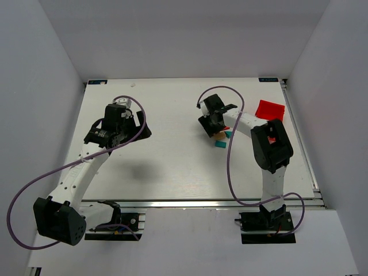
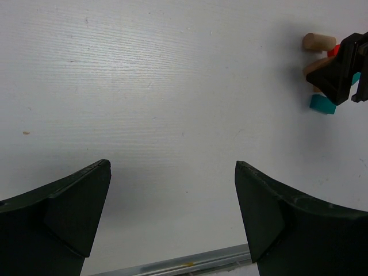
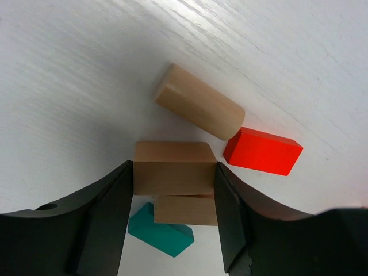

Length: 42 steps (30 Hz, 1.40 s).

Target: Build the wood block tower

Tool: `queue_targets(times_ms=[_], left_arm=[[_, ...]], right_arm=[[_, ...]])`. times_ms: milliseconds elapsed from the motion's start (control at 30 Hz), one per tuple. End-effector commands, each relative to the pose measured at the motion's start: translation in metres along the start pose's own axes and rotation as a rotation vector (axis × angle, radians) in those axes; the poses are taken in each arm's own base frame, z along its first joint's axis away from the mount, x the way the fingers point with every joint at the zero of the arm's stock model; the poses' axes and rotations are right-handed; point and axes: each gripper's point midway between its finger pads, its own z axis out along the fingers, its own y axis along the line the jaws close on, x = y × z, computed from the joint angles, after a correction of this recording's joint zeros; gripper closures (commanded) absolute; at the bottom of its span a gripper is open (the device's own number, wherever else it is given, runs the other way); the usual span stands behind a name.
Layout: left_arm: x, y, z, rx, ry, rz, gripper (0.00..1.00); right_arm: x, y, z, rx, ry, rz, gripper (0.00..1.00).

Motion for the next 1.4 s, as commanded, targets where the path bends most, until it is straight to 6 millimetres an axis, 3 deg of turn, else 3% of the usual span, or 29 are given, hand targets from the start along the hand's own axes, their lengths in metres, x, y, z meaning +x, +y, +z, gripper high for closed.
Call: queue_targets(times_ms=[0,167,333,467,667,800,933,1100,1200,1233,1333,1367], left_arm=[[-0.006,-0.001,-0.004,0.004,-0.027,-0.001,0.02],[-0.001,0.001,-0.007,-0.001,-0.023,-0.009,0.02],[0.004,0.007,-0.011,-0.021,-0.020,-0.014,0.02],[0.010,0.010,-0.015,-0.027,-0.008,-0.014,0.02],[0.019,0.014,-0.017,-0.032,0.000,-0.022,0.02],[0.021,0.015,-0.015,-0.034,0.002,-0.025,0.02],[0.021,0.015,-0.012,-0.036,0.006,-0.025,0.02],[0.019,0.013,-0.012,-0.030,0.004,-0.025,0.02],[0.015,0.010,-0.014,-0.019,-0.007,-0.025,0.02],[0.013,0.008,-0.015,-0.011,-0.016,-0.026,0.02],[0.011,0.004,-0.013,0.005,-0.018,-0.038,0.02],[0.011,0.003,-0.013,0.012,-0.014,-0.042,0.02]], right_arm=[[-0.042,0.007,-0.040,-0.030,-0.152,-0.112,0.66],[-0.050,0.054,-0.061,-0.143,-0.239,-0.385,0.67],[-0.037,0.107,-0.056,-0.303,-0.236,-0.639,0.68],[-0.027,0.132,-0.042,-0.373,-0.187,-0.775,0.69],[-0.028,0.156,-0.032,-0.416,-0.177,-0.930,0.66],[-0.025,0.160,-0.028,-0.422,-0.165,-0.977,0.57],[-0.026,0.162,-0.027,-0.421,-0.167,-0.964,0.33],[-0.049,0.161,-0.050,-0.399,-0.254,-0.908,0.11],[-0.075,0.148,-0.071,-0.314,-0.338,-0.787,0.11],[-0.088,0.144,-0.087,-0.288,-0.387,-0.683,0.11],[-0.092,0.112,-0.102,-0.165,-0.390,-0.432,0.11],[-0.084,0.105,-0.103,-0.146,-0.360,-0.269,0.11]])
